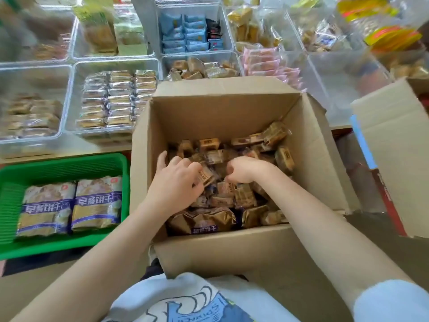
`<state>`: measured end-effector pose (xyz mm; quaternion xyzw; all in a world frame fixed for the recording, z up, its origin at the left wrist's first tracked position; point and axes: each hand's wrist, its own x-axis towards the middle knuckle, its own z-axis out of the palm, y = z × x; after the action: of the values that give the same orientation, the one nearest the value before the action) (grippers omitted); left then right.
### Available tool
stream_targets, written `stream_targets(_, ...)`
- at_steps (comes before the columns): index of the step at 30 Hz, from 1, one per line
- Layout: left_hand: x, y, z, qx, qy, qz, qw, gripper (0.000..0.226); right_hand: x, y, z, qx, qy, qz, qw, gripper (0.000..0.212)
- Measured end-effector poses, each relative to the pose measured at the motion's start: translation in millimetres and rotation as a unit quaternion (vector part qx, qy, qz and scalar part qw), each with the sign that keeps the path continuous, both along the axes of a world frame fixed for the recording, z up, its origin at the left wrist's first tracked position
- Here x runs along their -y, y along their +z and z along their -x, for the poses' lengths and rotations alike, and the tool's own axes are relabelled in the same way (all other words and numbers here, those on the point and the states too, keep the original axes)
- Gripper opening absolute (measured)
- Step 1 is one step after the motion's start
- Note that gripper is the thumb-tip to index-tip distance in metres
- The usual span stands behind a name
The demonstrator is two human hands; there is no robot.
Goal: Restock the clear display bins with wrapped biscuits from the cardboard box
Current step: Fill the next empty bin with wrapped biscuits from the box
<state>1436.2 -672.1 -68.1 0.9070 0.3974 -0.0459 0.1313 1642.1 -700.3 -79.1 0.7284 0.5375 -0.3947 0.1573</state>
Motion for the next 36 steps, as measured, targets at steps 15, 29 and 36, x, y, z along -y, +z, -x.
stream_targets(15, 2, -6, -15, -0.053, 0.04, 0.075, 0.995, 0.029, 22, -50, -1, 0.122, 0.157, 0.129, 0.972, 0.072)
stream_targets(29, 14, 35, -20, 0.422, 0.279, 0.416, 0.756, 0.047, 13, 44, -17, -0.593, -0.247, -0.134, 0.754, 0.04)
stream_targets(36, -23, 57, 28, 0.537, 0.3, 0.387, 0.687, 0.045, -2, 64, 48, -0.49, -0.212, -0.248, 0.808, 0.031)
